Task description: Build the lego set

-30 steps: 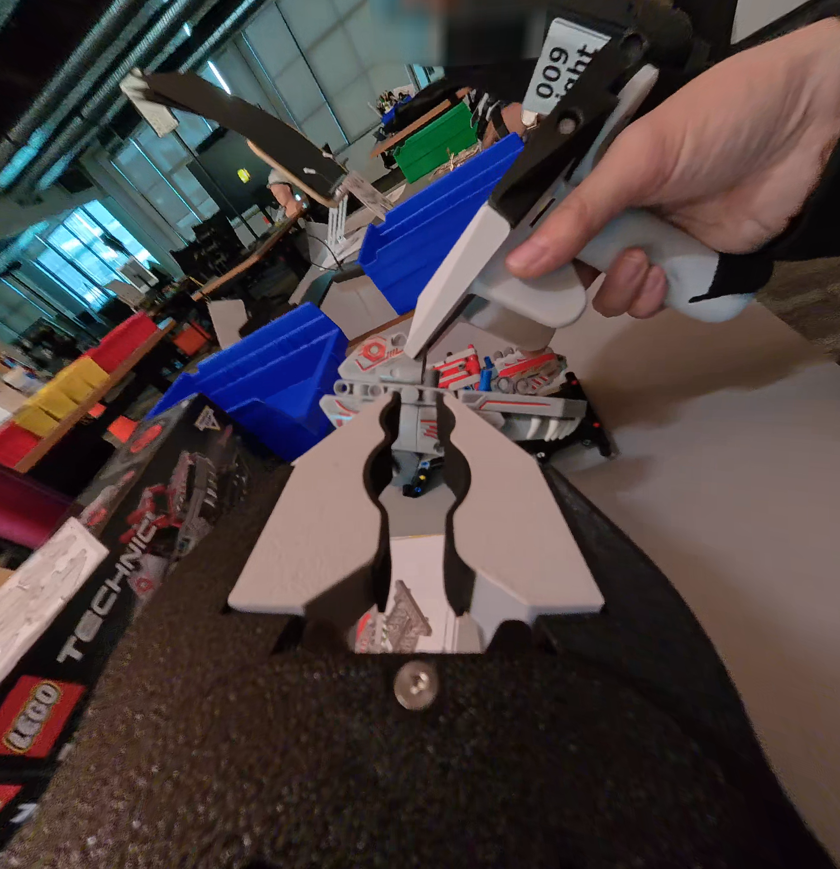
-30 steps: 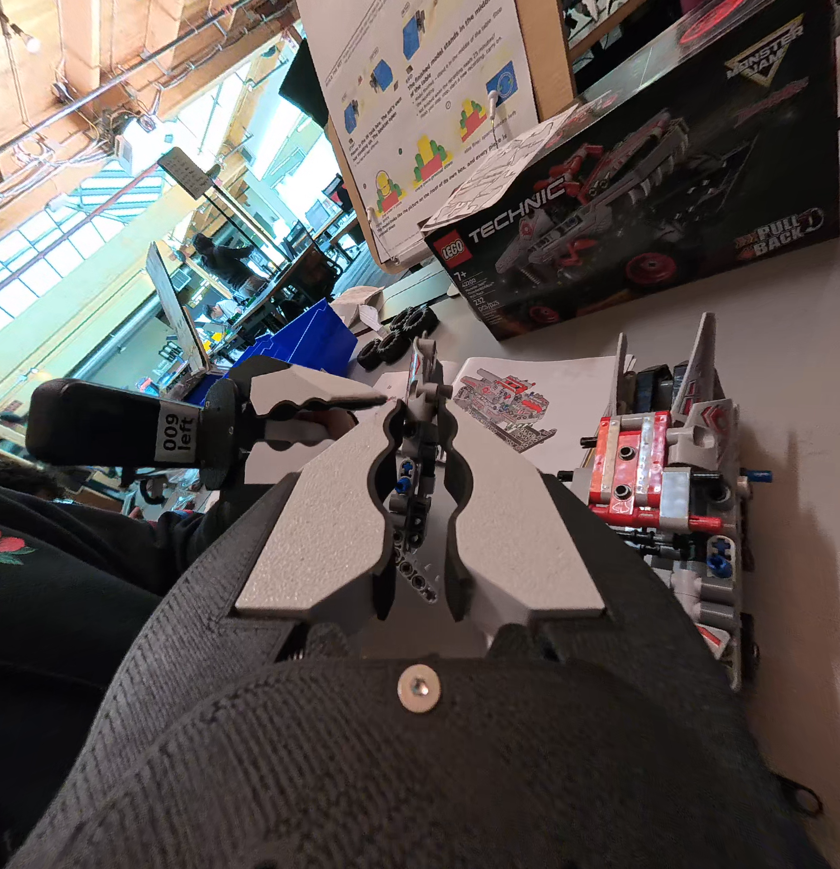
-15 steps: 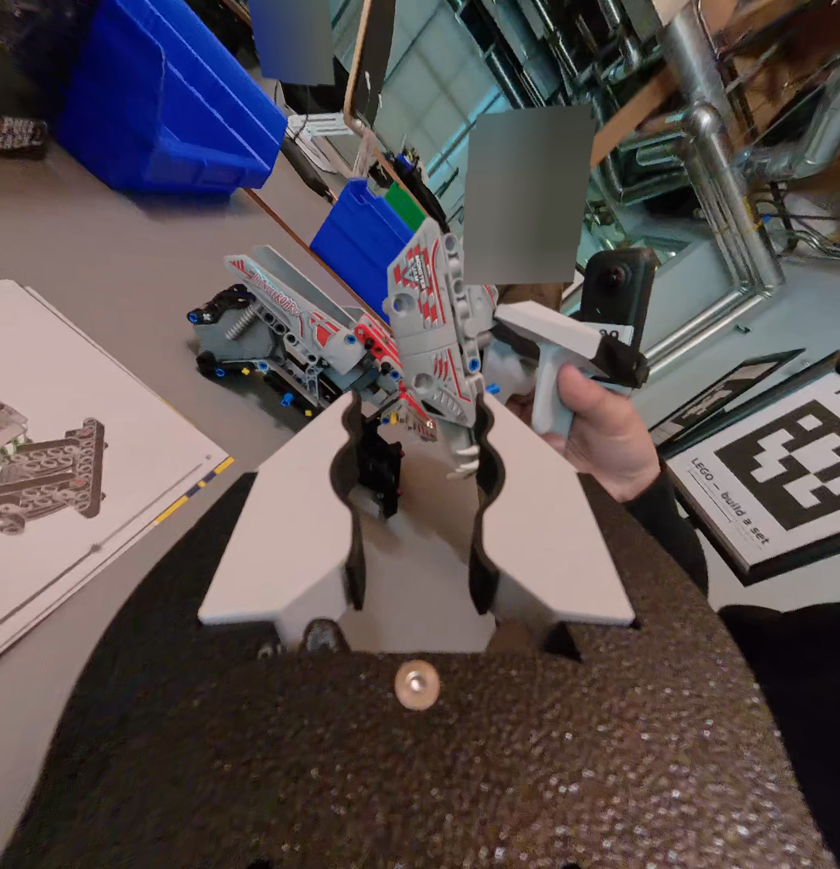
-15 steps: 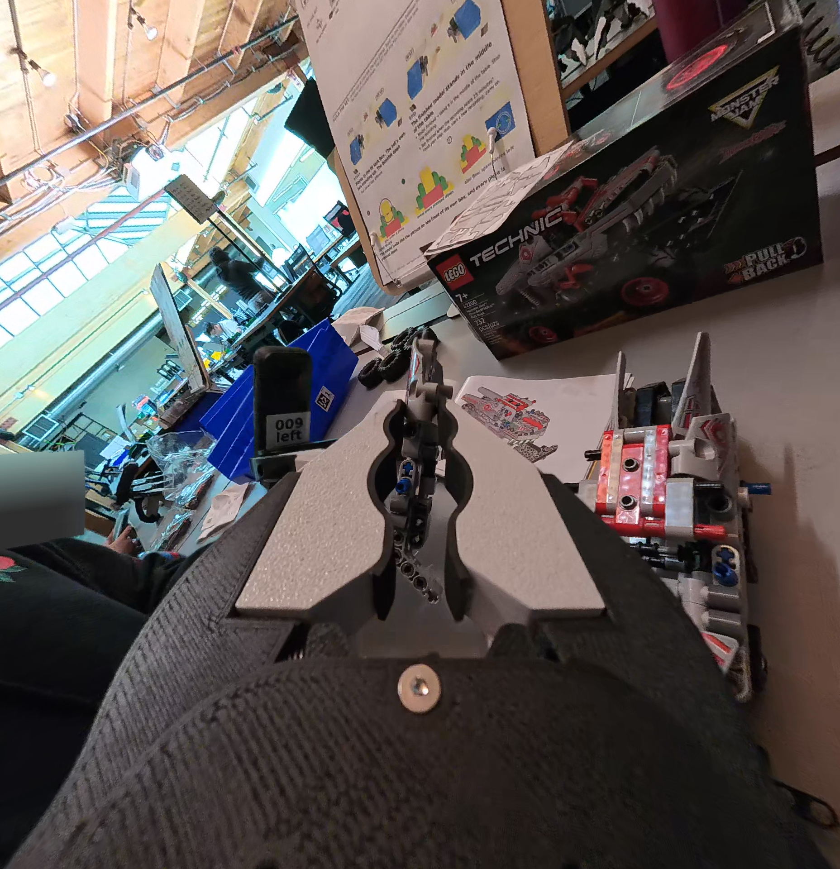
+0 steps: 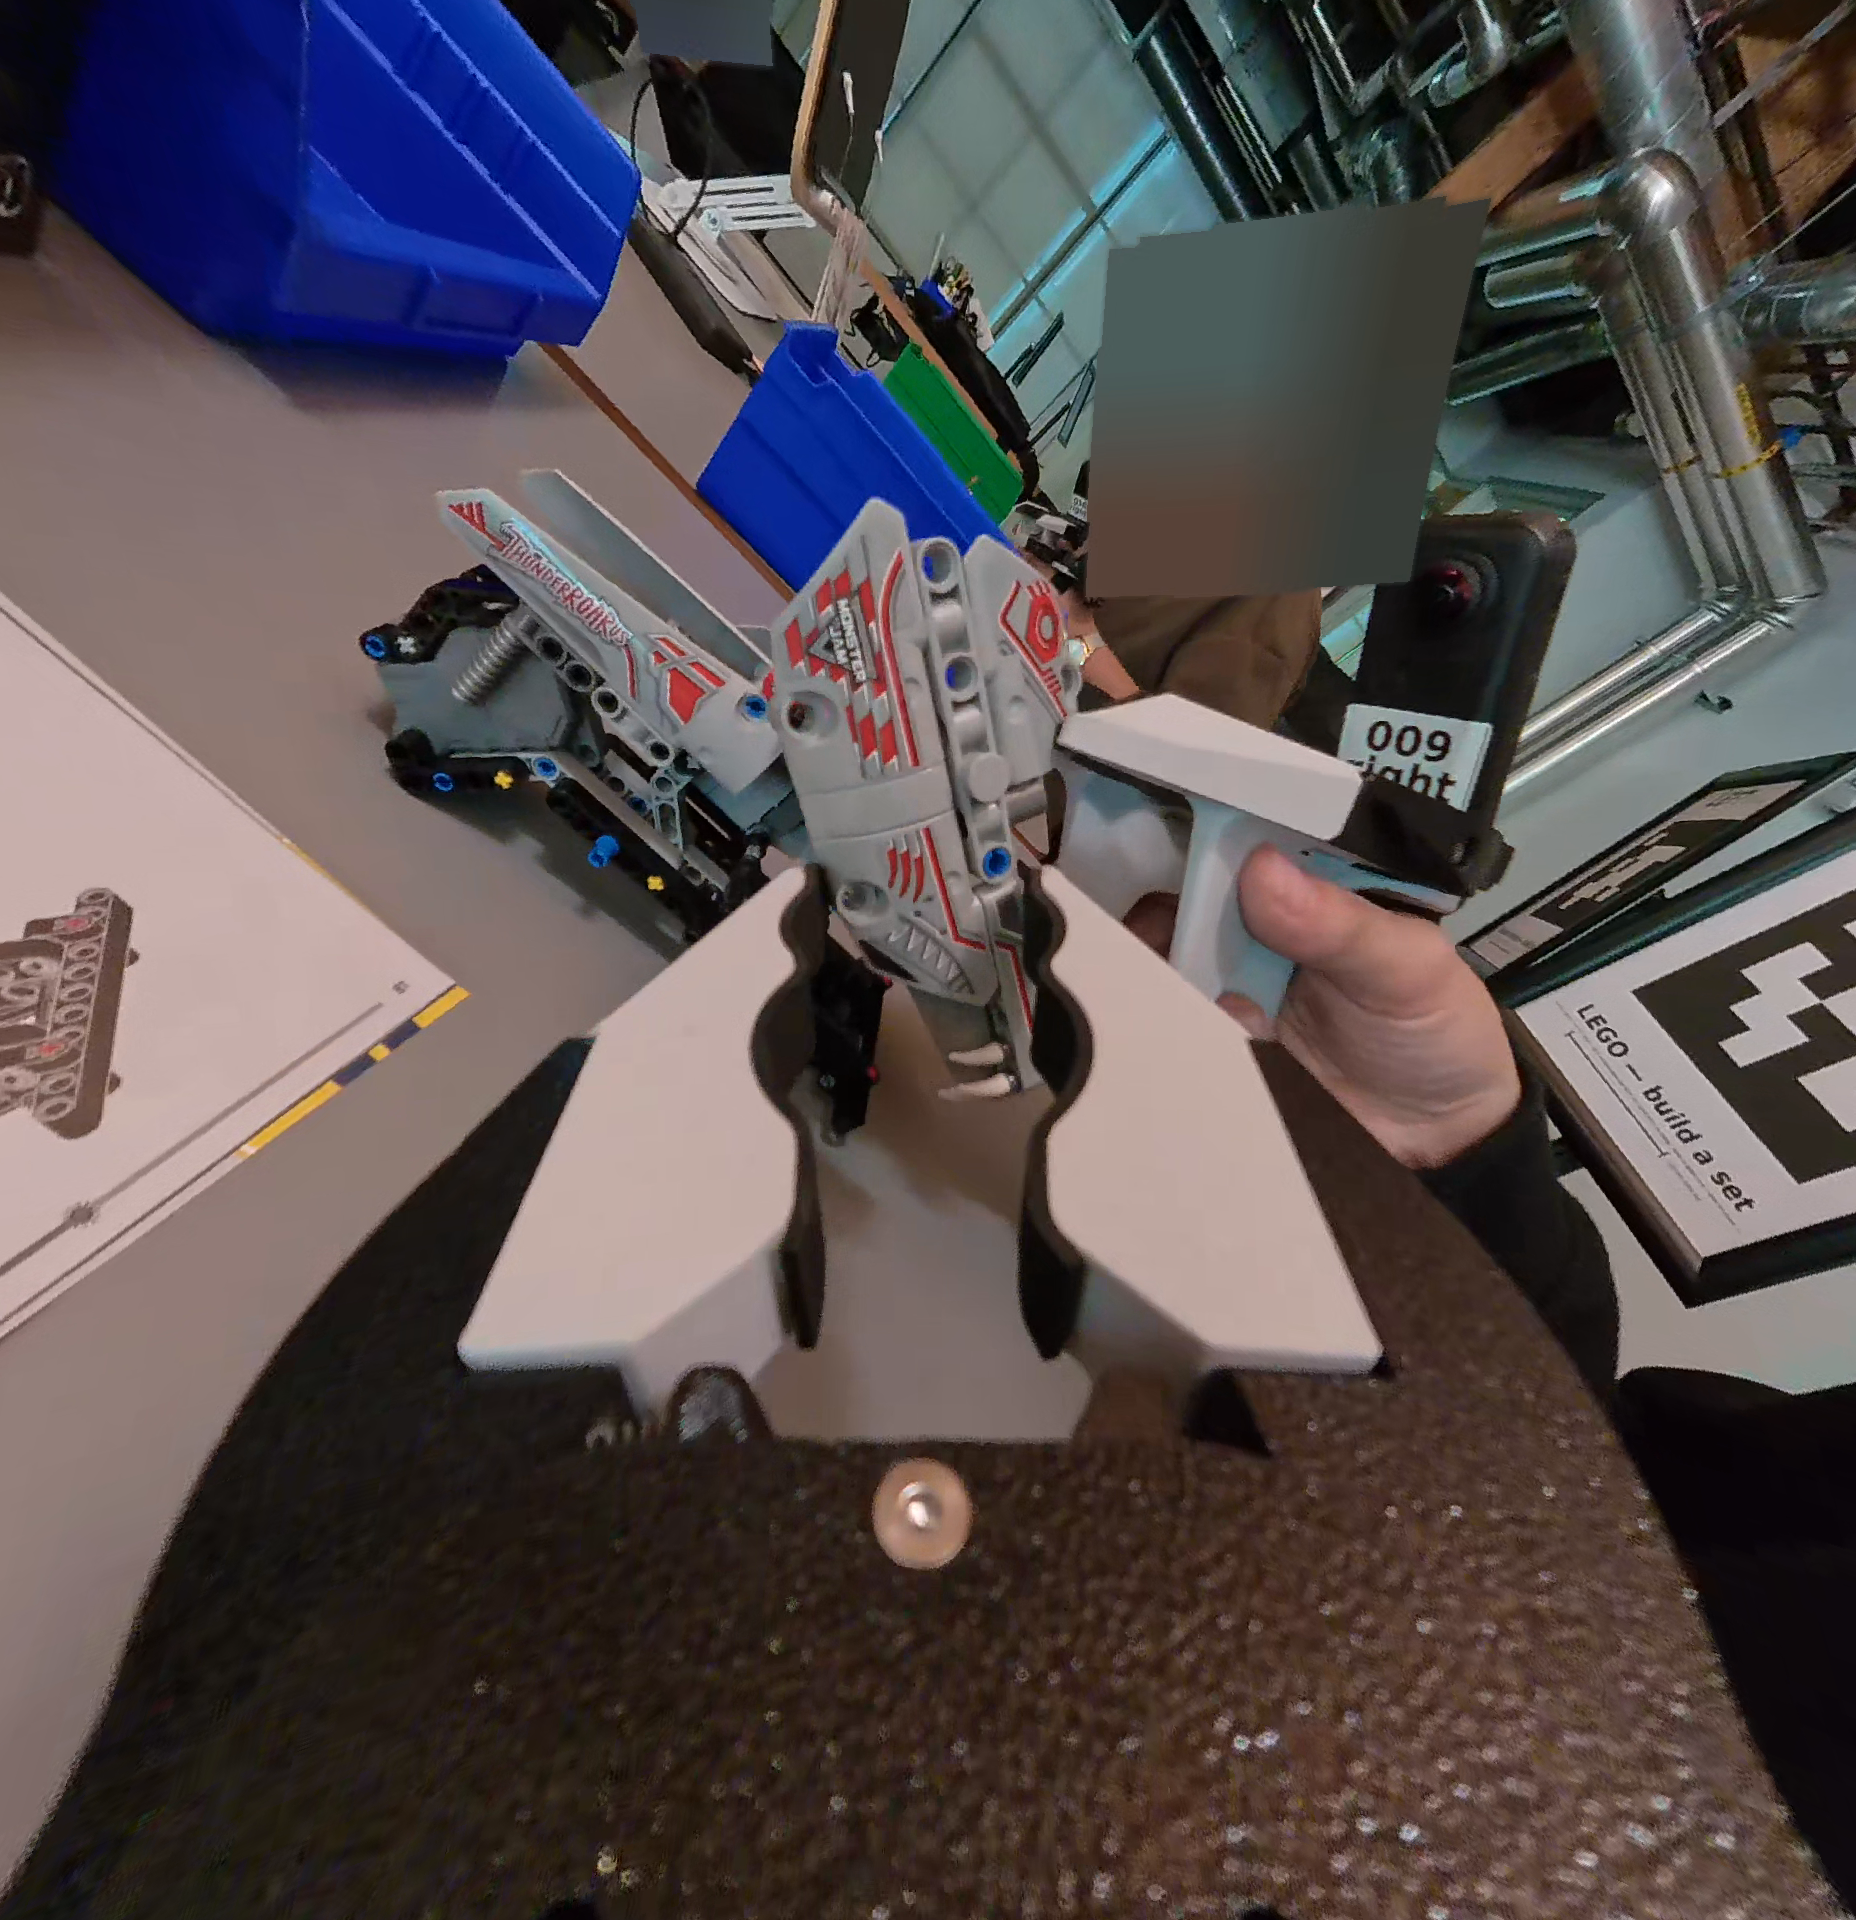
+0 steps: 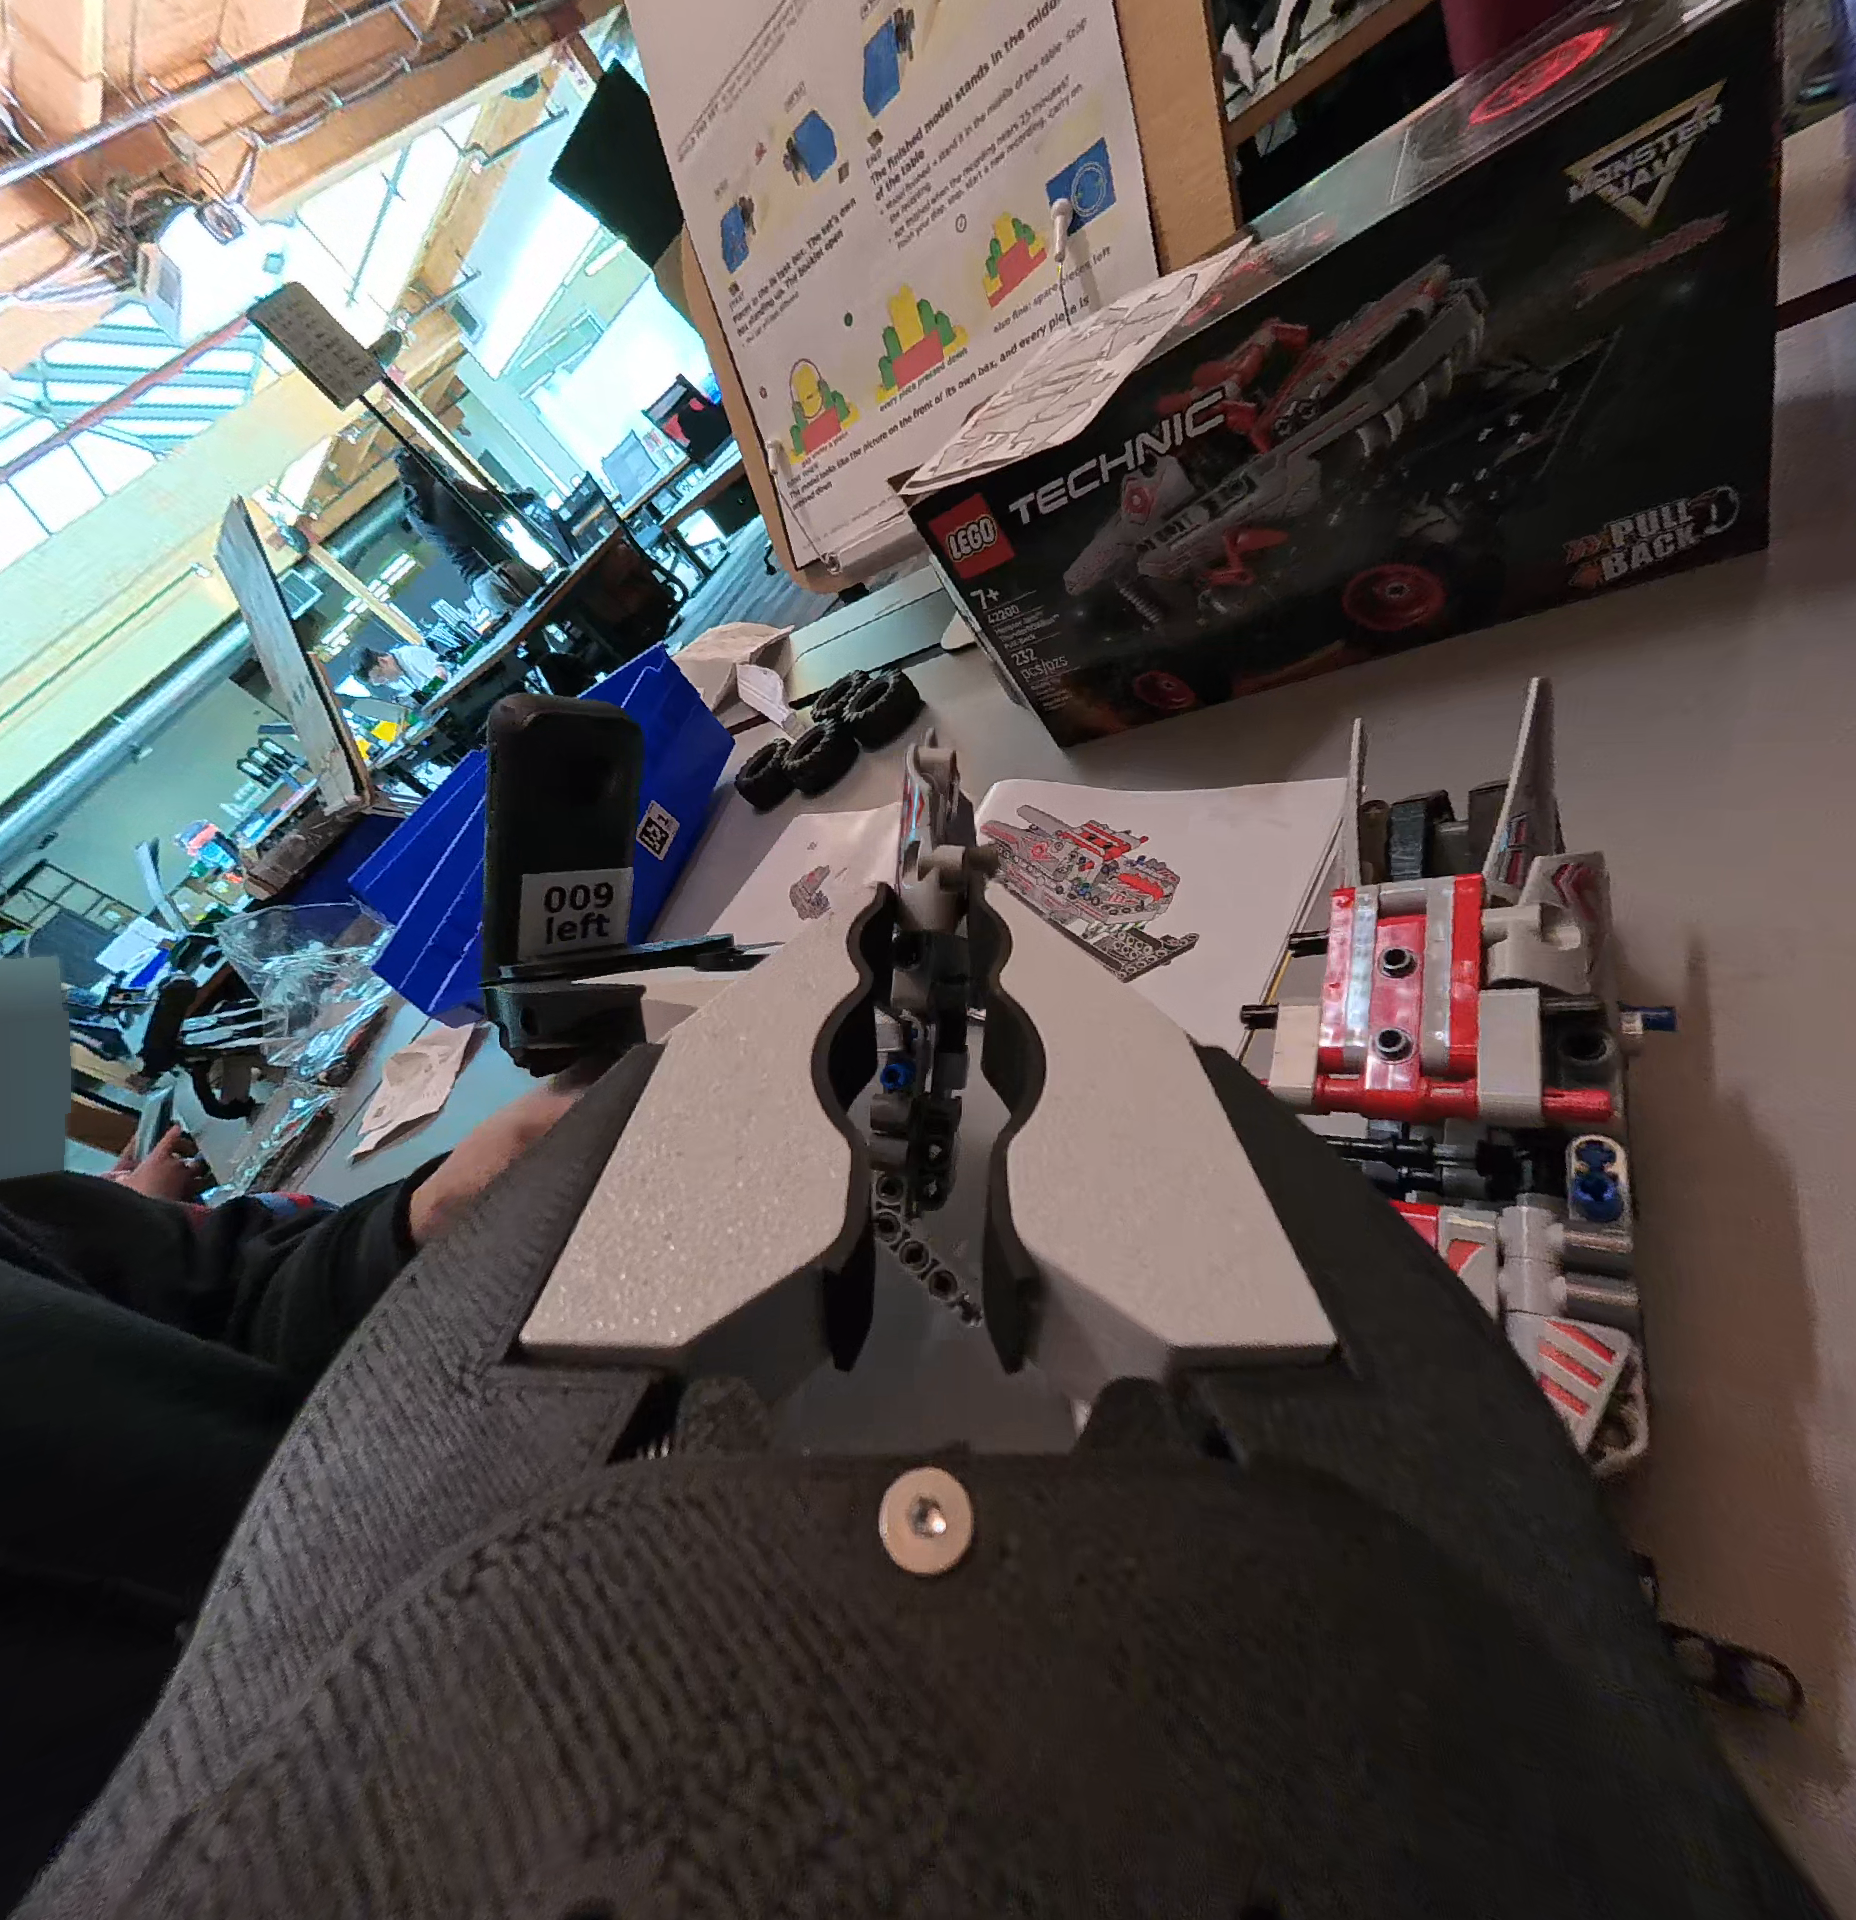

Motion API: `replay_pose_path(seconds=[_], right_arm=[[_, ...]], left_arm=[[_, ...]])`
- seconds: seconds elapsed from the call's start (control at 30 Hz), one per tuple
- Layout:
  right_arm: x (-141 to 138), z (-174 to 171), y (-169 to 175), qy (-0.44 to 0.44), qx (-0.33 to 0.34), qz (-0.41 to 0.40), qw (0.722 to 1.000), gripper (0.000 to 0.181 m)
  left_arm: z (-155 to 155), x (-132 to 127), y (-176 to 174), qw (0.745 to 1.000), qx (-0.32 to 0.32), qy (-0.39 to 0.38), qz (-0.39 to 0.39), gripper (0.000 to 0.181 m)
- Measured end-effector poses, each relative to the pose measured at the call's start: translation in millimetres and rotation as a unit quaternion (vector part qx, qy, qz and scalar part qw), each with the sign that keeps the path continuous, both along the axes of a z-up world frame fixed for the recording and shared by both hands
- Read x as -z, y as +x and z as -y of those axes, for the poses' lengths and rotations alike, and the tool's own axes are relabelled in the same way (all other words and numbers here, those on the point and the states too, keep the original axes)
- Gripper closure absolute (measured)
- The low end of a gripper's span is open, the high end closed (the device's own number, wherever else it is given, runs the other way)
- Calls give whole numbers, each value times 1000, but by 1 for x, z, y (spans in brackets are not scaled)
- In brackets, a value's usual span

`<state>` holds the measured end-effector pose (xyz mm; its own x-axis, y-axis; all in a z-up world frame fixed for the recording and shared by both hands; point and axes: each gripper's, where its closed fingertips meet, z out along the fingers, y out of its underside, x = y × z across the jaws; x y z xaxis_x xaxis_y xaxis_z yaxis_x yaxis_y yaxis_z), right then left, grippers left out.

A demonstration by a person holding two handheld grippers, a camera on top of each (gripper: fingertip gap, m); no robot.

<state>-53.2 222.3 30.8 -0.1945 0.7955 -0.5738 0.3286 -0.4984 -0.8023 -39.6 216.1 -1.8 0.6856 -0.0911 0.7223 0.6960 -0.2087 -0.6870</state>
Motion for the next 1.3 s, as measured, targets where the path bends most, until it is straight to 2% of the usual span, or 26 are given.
replay_pose_path(seconds=[0.13, 0.37, 0.6, 0.67, 0.9, 0.97, 1.03, 1.3], right_arm=[[5, 3, 0, 23, 4, 11, 1000, 169], [6, 8, -2, 76, 9, 23, 997, 169], [12, 11, -1, 148, -3, 37, 988, 168], [14, 10, -1, 178, 2, 43, 983, 162], [19, 11, -4, 238, -4, 45, 970, 153], [25, 14, -5, 236, -17, 56, 970, 155], [26, 17, -5, 235, -26, 54, 970, 164], [30, 15, -7, 230, -25, 61, 971, 164]], left_arm=[[1, 6, 2, 1000, 2, -11, -12, 141], [1, 9, -1, 1000, -7, -7, 1, 146], [2, 13, 5, 994, 26, 12, 102, 147], [2, 14, 7, 991, 30, 16, 131, 147], [2, 13, 7, 984, 29, 35, 173, 147], [2, 15, 7, 987, 27, 34, 155, 147], [1, 16, 6, 990, 18, 35, 136, 147], [-2, 22, 4, 994, 21, 29, 105, 147]])
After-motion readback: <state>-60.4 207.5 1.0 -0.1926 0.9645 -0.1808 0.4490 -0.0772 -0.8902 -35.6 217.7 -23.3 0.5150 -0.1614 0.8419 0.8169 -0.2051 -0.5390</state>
